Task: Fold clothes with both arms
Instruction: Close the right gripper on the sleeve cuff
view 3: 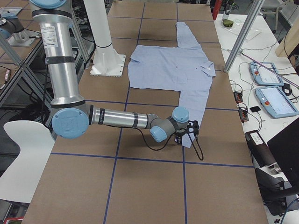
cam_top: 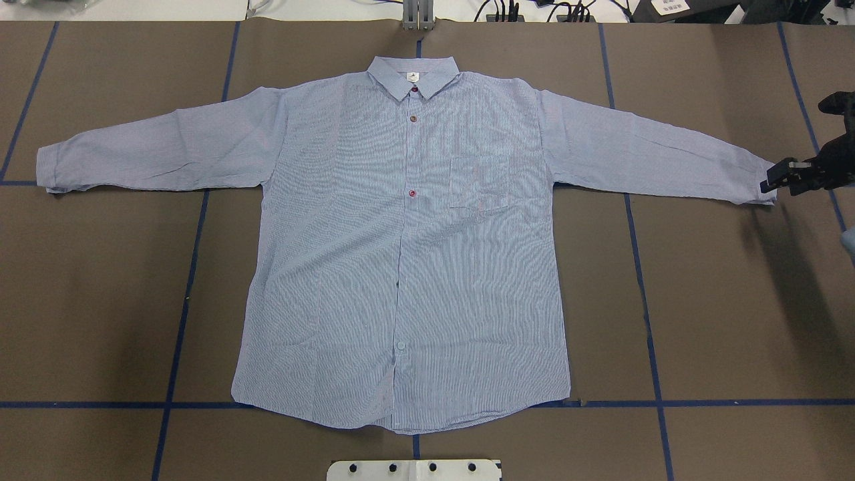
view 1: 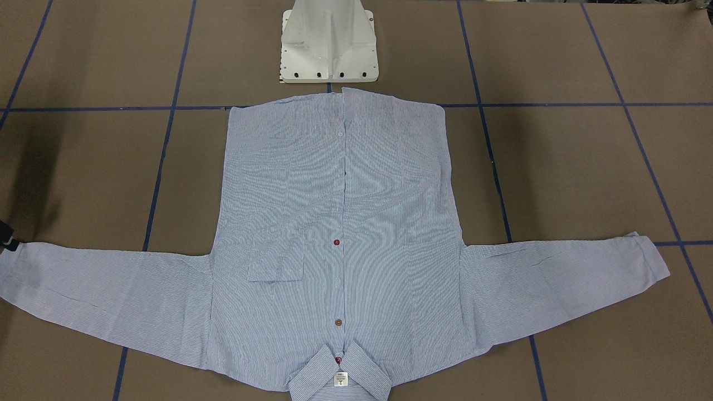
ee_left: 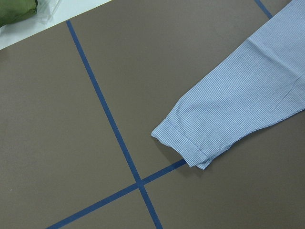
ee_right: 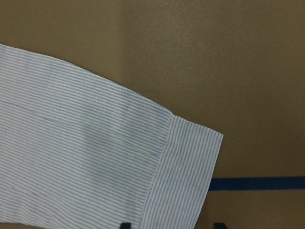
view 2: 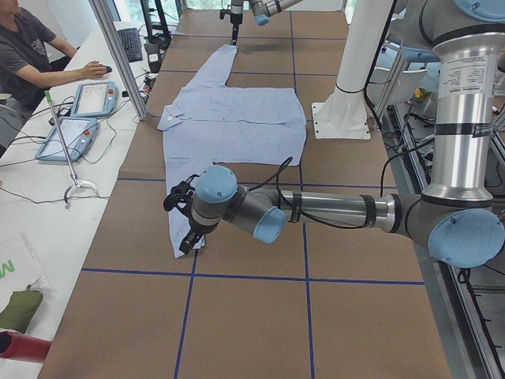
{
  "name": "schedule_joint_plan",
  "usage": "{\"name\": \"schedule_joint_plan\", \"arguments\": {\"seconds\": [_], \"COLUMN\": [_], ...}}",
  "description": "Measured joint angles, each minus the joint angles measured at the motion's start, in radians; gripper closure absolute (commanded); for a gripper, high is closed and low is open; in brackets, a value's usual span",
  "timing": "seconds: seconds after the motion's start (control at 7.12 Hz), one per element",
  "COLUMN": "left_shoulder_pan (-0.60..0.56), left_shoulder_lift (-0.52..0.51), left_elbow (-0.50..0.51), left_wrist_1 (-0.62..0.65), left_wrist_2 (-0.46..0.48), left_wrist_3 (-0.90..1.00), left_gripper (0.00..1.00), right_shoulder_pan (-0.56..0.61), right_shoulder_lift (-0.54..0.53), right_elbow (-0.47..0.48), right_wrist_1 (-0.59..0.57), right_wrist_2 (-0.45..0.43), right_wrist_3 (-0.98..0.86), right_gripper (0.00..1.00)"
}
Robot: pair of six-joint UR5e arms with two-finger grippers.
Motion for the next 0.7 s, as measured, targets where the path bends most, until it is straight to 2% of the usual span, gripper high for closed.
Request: {"name": "schedule_joint_plan", "arguments": {"seconds": [0.7], "left_shoulder_pan": [0.000], "left_shoulder_lift": [0.000], "left_elbow": [0.001], "left_wrist_1": [0.002], "left_wrist_2": [-0.028], "left_wrist_3": [0.001], "left_gripper": [0.00], "right_shoulder_pan": [-0.009], "right_shoulder_lift": [0.007], "right_elbow": [-0.028], "right_wrist_1": [0.003], "right_wrist_2": [-0.004], "right_wrist_3": [0.010], "right_gripper": [0.34]}}
